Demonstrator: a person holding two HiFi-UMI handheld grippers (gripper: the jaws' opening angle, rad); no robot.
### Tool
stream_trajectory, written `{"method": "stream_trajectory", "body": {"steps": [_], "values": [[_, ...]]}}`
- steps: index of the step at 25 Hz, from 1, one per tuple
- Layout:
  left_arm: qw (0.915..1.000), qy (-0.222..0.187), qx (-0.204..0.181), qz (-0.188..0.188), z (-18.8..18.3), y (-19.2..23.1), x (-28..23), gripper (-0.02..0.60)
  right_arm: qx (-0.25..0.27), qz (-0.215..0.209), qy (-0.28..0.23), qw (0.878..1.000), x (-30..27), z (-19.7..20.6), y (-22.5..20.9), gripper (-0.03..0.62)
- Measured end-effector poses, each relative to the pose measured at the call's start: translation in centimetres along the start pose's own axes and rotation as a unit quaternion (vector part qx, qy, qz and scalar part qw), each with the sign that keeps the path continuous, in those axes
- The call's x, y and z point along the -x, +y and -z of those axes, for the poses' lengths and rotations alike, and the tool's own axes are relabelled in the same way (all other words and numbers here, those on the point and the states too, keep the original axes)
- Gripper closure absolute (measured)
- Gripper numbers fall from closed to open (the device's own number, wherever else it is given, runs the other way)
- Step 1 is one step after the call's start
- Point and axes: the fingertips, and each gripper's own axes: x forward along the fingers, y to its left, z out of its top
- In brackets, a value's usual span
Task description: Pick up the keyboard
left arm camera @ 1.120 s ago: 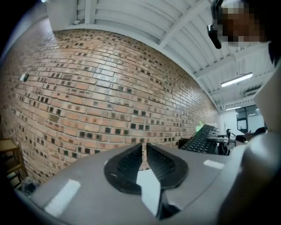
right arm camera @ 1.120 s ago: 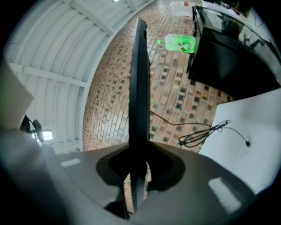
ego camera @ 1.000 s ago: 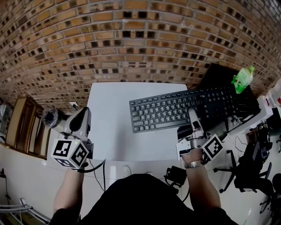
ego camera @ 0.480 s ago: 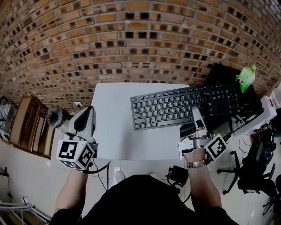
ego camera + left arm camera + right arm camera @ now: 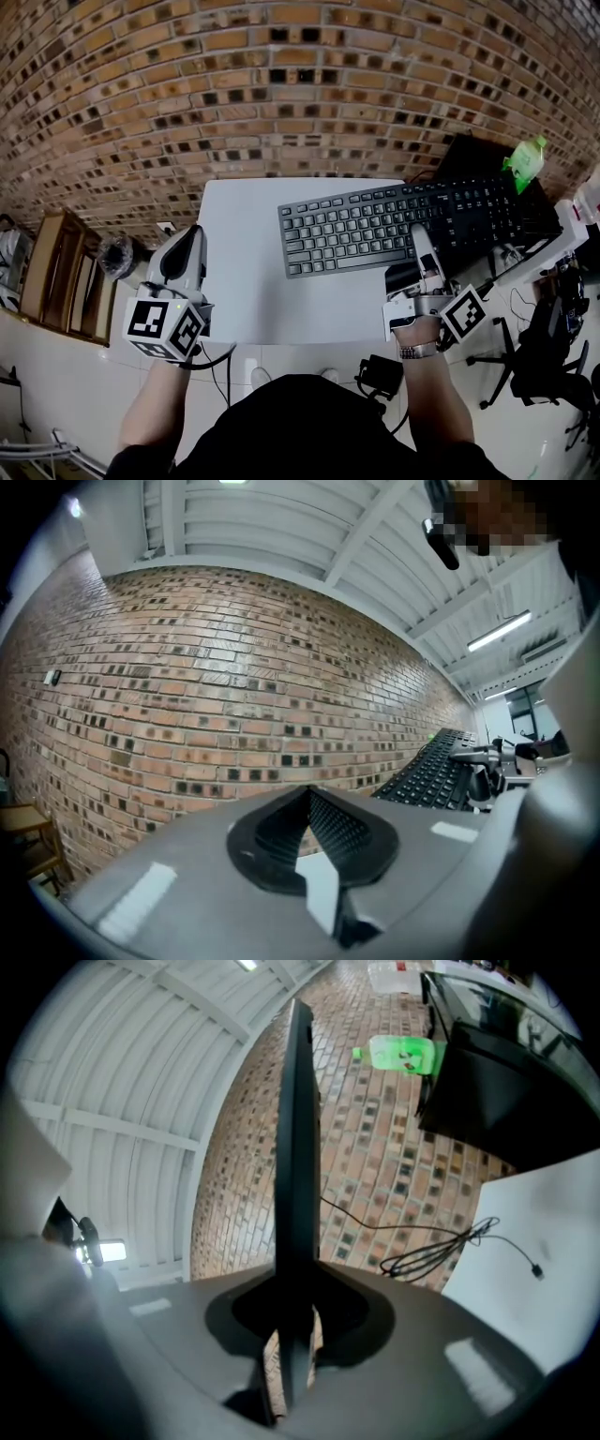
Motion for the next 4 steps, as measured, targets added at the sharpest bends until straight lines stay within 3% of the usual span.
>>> {"method": "stream_trajectory", "body": {"steps": [4], "values": [[1.0, 0.004, 0.0, -0.001, -0.13, 0.09, -0.07, 0.575, -0.006, -0.001, -0.003, 1.0, -0.08, 0.19, 0.12, 0.53]]}}
